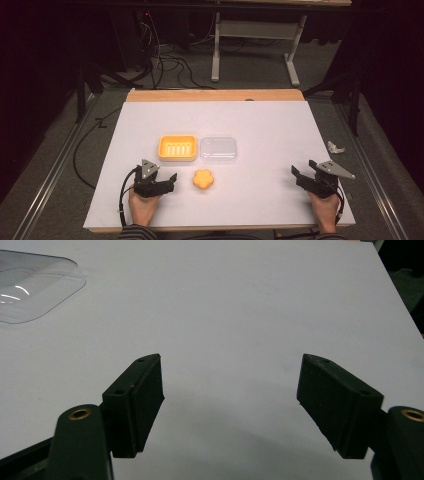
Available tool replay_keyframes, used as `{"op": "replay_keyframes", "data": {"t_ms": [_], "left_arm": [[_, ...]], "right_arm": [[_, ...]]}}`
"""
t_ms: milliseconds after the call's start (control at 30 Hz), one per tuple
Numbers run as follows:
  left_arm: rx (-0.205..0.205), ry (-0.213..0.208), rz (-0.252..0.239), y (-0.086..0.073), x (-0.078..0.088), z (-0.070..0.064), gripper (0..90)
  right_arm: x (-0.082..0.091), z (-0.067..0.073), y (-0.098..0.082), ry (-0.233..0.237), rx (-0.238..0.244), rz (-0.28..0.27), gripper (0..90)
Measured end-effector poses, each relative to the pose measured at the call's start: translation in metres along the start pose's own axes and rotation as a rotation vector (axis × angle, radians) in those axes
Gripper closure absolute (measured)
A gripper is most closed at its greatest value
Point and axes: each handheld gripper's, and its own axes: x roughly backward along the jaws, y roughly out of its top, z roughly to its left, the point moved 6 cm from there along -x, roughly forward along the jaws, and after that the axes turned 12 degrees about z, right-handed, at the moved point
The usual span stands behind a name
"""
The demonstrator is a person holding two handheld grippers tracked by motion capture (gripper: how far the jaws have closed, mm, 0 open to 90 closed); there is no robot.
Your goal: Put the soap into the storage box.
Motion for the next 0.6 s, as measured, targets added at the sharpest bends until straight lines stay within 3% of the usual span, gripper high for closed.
{"op": "replay_keyframes", "data": {"t_ms": [133,400,533,600], "left_arm": [[-0.008,0.013,-0.027,-0.0002,0.0027,-0.0006,18.1],[0.006,-0.001,-0.026,-0.0001,0.0026,0.0005,17.6],[0.001,-0.001,-0.031,0.0,0.003,0.0,17.5],[-0.003,-0.002,-0.026,0.0,0.0028,-0.0001,17.7]], "right_arm": [[-0.0004,-0.0007,-0.0002,0.003,-0.007,0.006,27.0],[-0.0004,-0.0006,-0.0001,0.0,-0.003,0.007,27.0],[0.0014,-0.0048,0.0,0.013,-0.053,-0.01,26.7],[0.0017,-0.0055,0.0001,0.016,-0.048,-0.018,26.7]]}}
